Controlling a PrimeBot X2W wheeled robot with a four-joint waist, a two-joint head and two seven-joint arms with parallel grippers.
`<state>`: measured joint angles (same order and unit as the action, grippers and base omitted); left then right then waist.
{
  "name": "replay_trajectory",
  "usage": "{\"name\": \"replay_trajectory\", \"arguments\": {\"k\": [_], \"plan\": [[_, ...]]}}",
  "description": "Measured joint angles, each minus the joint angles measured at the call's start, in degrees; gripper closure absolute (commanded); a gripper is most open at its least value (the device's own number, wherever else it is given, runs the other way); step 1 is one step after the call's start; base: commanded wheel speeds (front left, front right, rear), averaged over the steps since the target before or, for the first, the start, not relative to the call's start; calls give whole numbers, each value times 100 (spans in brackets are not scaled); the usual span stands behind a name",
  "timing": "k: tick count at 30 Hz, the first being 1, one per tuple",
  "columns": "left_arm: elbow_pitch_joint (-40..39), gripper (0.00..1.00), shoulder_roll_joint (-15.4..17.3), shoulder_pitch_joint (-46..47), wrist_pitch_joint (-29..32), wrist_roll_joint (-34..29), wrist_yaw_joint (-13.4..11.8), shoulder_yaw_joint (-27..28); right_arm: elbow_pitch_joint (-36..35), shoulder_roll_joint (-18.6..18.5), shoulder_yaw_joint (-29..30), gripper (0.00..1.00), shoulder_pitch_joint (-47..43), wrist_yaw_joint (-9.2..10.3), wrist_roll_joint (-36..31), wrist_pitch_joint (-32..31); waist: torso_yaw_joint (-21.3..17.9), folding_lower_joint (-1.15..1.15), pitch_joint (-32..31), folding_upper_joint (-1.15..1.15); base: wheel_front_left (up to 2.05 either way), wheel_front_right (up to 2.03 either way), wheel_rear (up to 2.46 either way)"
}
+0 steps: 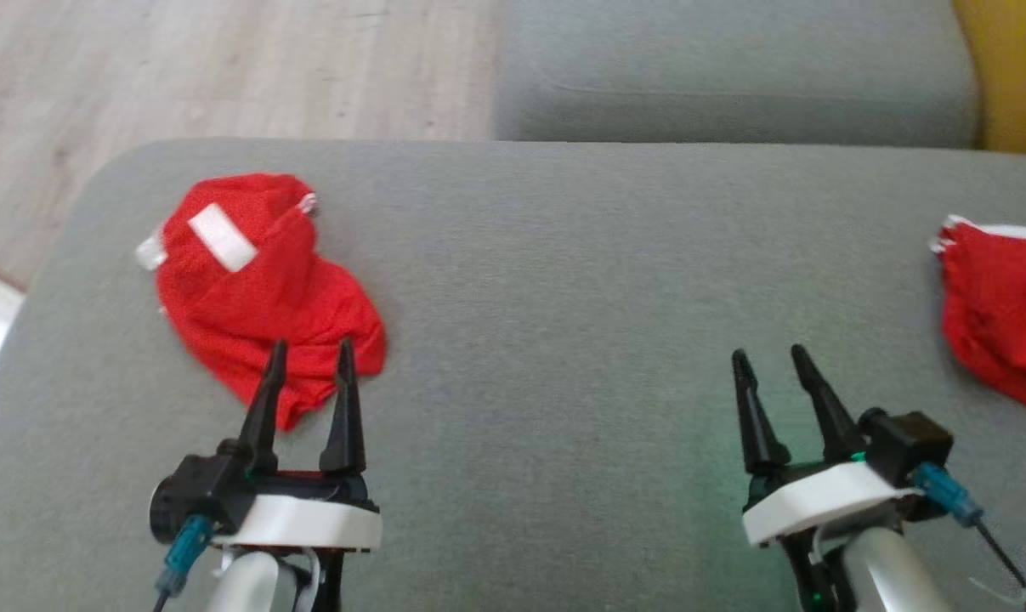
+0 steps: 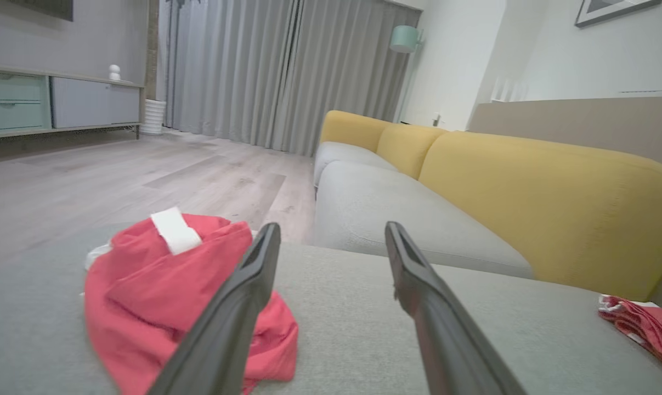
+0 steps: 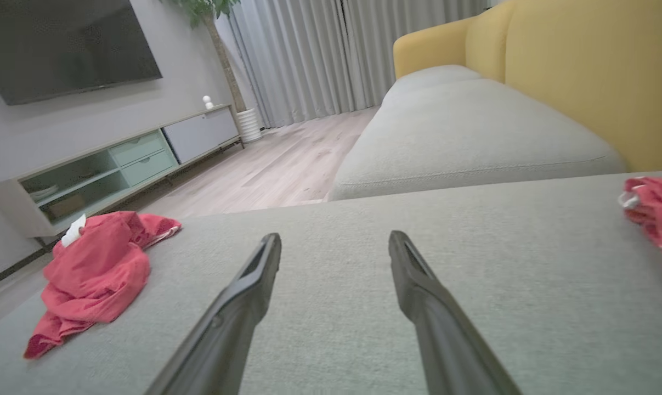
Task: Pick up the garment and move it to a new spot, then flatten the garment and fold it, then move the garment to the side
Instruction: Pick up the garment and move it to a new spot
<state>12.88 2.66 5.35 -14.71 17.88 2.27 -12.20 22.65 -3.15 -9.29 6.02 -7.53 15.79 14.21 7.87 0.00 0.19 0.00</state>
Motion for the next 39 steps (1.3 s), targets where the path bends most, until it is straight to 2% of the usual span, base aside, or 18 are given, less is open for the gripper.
{"name": "replay_trajectory", "arguments": {"k": [10, 17, 26, 31, 34, 39], "plan": [[99, 0, 3, -254, 0, -138, -7, 274, 86, 1, -521, 0, -112, 0, 232, 0, 811, 0, -151, 0, 0, 0, 0], [125, 0, 7, -289, 0, -232, 34, 432, 112, 3, -731, 0, -168, 0, 372, 0, 1137, 0, -256, 0, 0, 0, 0], [209, 0, 112, -145, 0, -393, 160, 576, 82, 3, -736, 0, -157, 0, 360, 0, 1048, 0, 34, 0, 0, 0, 0], [567, 0, 506, 832, 233, -508, 335, 475, -44, 3, -583, 0, 58, 0, 162, -1, 926, 1, 408, 0, 0, 0, 0], [884, 0, 746, 1595, 593, -532, 432, 297, -159, 2, -491, 0, 254, 0, 58, -9, 828, 1, 675, 0, 0, 0, 0], [1570, 0, 1129, 2544, 1332, -372, 490, -297, -349, 1, -379, 0, 487, 0, -71, -59, 620, 2, 1112, 0, 0, 0, 0]]}}
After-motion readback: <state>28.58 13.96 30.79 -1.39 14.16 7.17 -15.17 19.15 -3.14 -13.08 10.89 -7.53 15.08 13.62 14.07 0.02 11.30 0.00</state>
